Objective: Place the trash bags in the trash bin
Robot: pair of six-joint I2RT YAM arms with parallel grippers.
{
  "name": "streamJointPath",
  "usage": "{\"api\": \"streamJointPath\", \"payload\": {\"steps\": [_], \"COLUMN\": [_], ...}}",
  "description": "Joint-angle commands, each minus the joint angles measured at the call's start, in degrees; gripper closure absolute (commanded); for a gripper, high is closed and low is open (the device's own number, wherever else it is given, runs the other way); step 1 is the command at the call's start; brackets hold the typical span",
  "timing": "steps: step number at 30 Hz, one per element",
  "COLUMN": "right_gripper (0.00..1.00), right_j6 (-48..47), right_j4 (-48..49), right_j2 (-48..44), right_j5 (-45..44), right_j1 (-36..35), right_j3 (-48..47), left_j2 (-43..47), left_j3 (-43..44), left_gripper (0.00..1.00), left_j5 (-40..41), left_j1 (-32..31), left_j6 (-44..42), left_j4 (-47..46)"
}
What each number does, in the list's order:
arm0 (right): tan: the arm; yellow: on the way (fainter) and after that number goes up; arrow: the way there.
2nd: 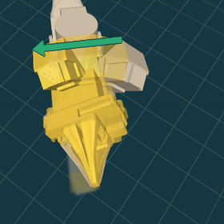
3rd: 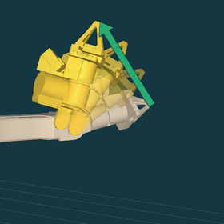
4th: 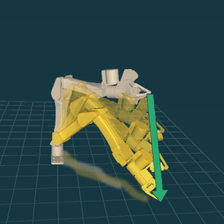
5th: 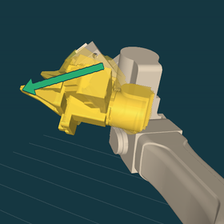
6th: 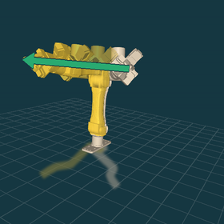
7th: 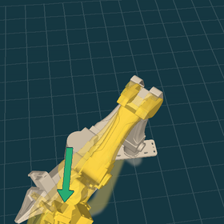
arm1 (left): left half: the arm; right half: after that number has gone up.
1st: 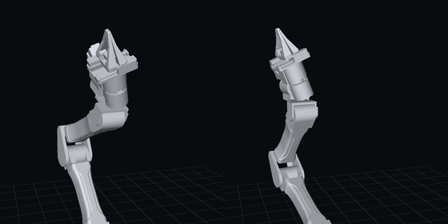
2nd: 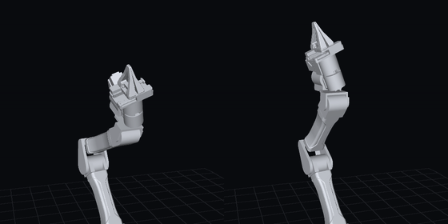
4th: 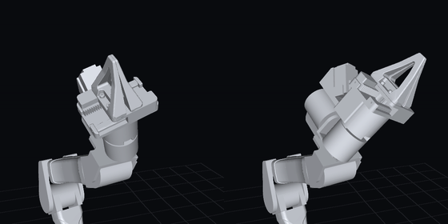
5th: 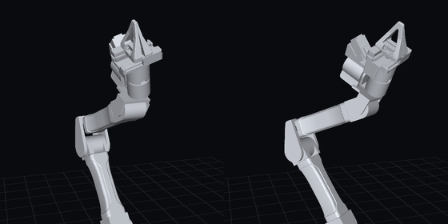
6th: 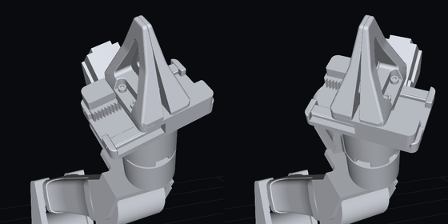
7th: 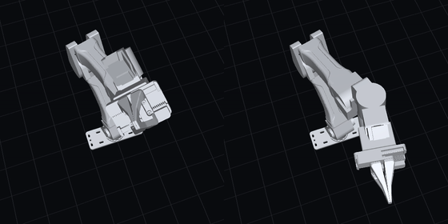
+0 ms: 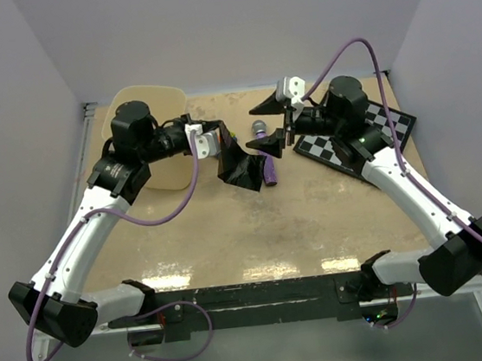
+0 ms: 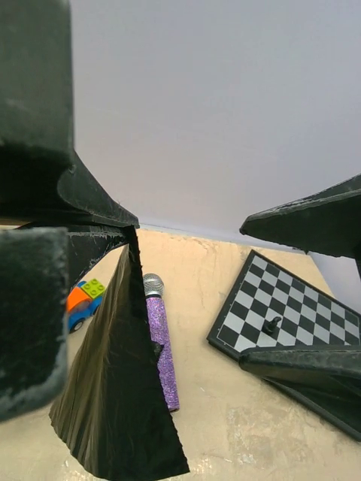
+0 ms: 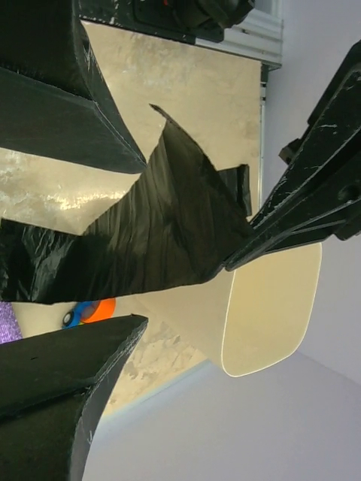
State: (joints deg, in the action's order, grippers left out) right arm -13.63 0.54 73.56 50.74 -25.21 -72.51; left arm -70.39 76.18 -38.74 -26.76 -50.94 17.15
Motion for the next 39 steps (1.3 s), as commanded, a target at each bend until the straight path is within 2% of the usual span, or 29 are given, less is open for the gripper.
{"api": "streamJointPath", "payload": {"steps": [1, 3, 7, 11, 17, 25, 28, 32, 37, 38, 39], "right_gripper": [0.20, 0.20, 0.13, 0.12, 0.18, 0.39, 0.54, 0.77, 0.88, 0.89, 0.86], "right_j6": [7.2, 15.9, 25.0, 26.4, 25.1, 23.1, 21.6, 17.9, 10.0, 8.4, 7.5], "right_j4": [5.9, 9.8, 10.1, 11.3, 12.6, 11.6, 10.3, 9.2, 7.6, 7.0, 6.3], "right_j2": [-1.4, -1.1, 1.8, 4.9, 7.2, 9.4, 9.1, 8.2, 7.7, 7.6, 7.7], "right_j5": [0.3, -4.0, -9.2, -11.3, -12.9, -17.6, -20.4, -22.0, -20.5, -20.4, -20.5], "right_j1": [-0.2, -0.2, -0.3, -1.4, -4.8, -7.5, -7.5, -7.5, -7.4, -7.4, -7.4], "right_j3": [-1.5, -2.6, -6.7, -6.7, -5.3, -3.1, -2.9, -2.5, -2.6, -2.8, -3.0], "left_j2": [-0.4, -1.1, -3.9, -7.2, -7.5, -7.0, -6.6, -6.1, -5.0, -4.8, -4.6], "left_j3": [2.2, 2.2, 4.0, 7.9, 8.2, 8.7, 8.9, 8.7, 8.0, 7.8, 7.5], "left_gripper": [1.00, 1.00, 1.00, 1.00, 1.00, 1.00, 1.00, 1.00, 1.00, 1.00, 1.00], "left_j5": [1.5, 3.4, 10.3, 15.4, 16.9, 17.5, 18.0, 18.5, 17.7, 17.1, 16.8], "left_j1": [0.0, 0.0, 0.0, 0.0, 0.0, 0.0, 0.0, 0.1, 0.1, 0.1, 0.1], "left_j6": [2.6, 3.0, 8.1, 12.5, 14.7, 15.0, 14.6, 14.1, 13.5, 13.0, 12.5], "left_j4": [-1.1, -2.0, -4.1, -3.0, -4.5, -4.3, -3.9, -3.3, -2.7, -2.3, -2.1]}}
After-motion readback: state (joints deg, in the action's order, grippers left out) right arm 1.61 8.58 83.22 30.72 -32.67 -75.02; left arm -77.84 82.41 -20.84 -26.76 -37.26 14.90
